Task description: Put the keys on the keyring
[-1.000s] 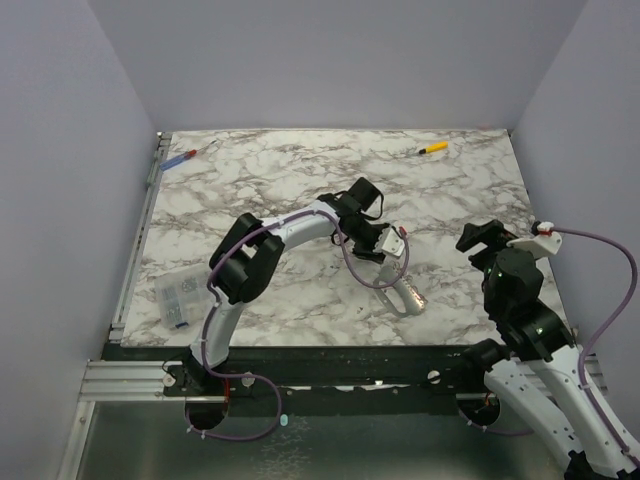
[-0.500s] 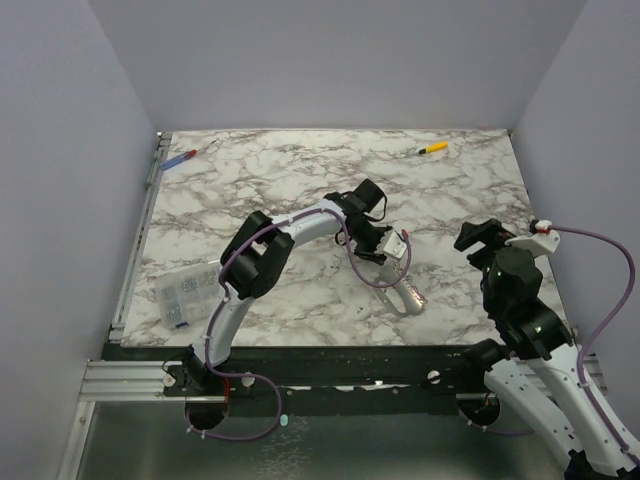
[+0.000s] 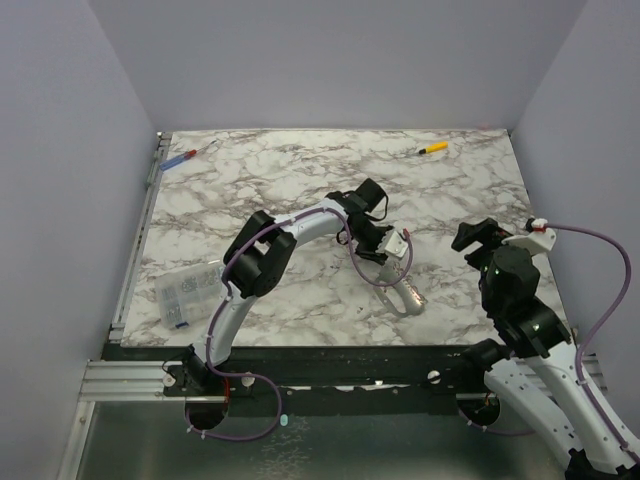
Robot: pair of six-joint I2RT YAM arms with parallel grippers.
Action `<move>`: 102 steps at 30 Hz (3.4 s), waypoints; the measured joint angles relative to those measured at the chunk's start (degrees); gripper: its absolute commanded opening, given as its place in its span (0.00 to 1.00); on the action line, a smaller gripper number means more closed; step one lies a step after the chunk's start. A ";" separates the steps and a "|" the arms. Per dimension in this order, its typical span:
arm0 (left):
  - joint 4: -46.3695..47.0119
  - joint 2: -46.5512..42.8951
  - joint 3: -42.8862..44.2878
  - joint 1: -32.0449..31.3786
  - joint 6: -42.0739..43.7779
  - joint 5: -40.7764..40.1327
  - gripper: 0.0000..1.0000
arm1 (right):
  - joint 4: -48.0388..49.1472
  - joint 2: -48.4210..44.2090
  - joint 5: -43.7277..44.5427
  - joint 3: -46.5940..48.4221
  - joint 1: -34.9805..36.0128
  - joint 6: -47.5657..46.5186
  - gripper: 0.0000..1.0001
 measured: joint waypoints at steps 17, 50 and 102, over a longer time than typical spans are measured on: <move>-4.70 3.13 6.43 -0.26 1.11 -0.04 0.41 | 0.07 0.63 -0.98 0.00 0.00 -0.15 0.82; -11.32 4.55 8.31 -0.74 3.93 0.74 0.00 | 0.98 1.62 -1.07 -0.13 0.00 -0.17 0.81; 3.54 -36.94 -15.80 -0.81 -57.42 -34.05 0.00 | 25.03 4.92 -38.88 -8.61 0.00 -7.65 0.78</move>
